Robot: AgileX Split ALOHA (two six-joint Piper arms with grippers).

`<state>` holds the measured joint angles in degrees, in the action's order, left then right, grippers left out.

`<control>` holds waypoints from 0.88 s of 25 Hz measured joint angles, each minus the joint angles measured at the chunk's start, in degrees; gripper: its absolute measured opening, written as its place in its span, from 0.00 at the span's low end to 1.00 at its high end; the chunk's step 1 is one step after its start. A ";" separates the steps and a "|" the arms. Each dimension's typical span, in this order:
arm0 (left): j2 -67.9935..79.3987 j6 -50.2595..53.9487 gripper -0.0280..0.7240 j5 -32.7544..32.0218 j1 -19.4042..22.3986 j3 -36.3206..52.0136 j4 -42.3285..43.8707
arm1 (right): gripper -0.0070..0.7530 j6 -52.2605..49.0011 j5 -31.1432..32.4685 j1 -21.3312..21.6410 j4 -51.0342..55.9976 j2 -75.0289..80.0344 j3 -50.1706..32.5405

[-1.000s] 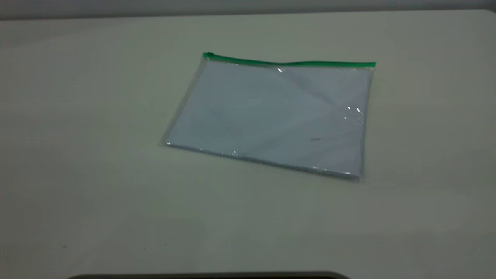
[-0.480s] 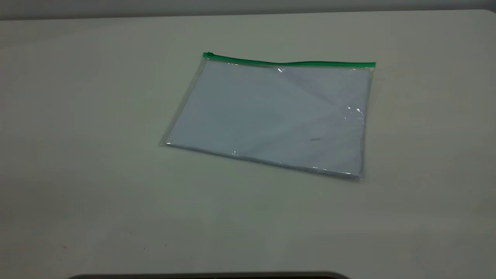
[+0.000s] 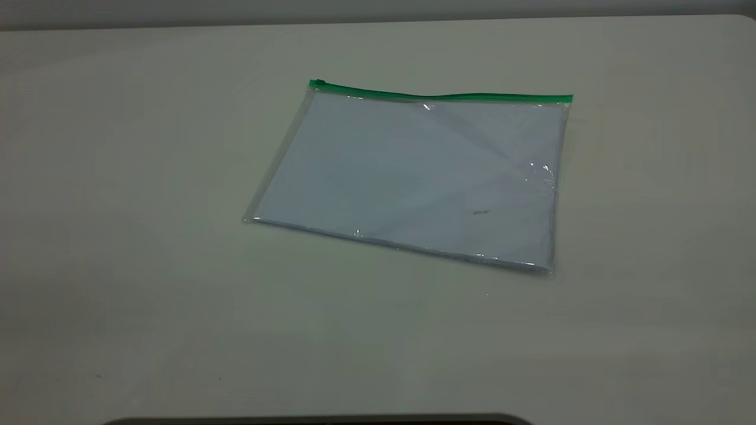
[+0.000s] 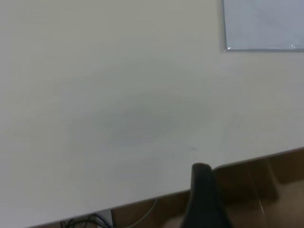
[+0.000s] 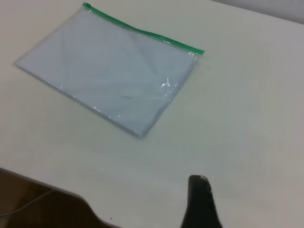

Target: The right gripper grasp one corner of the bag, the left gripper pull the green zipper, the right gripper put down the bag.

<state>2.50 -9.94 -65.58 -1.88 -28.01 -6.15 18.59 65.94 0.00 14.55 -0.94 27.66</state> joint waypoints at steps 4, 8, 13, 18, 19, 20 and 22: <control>0.00 0.06 0.83 0.00 0.00 -0.01 0.00 | 0.76 -0.12 -0.03 0.00 0.04 0.00 0.00; 0.00 0.10 0.83 0.00 0.00 -0.01 0.00 | 0.76 -0.12 -0.07 0.00 0.04 0.00 0.00; -1.34 0.10 0.83 0.00 1.61 -0.01 -0.07 | 0.76 -0.12 -0.07 0.02 0.04 0.00 0.00; -3.57 0.16 0.83 -0.05 2.79 -0.01 0.00 | 0.76 -0.12 -0.07 0.00 0.04 0.00 0.00; -3.57 0.42 0.83 -0.05 2.84 -0.01 0.00 | 0.76 -0.12 -0.07 0.00 0.04 0.00 0.00; -3.57 0.93 0.83 -0.05 2.90 -0.01 0.00 | 0.76 -0.12 -0.07 0.00 0.04 0.00 0.00; -3.57 2.07 0.83 -0.01 2.90 -0.01 0.18 | 0.76 -0.12 -0.07 0.00 0.04 0.00 0.00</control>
<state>-1.06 -7.86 -65.59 1.02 -28.02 -5.97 18.47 65.87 0.00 14.59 -0.94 27.66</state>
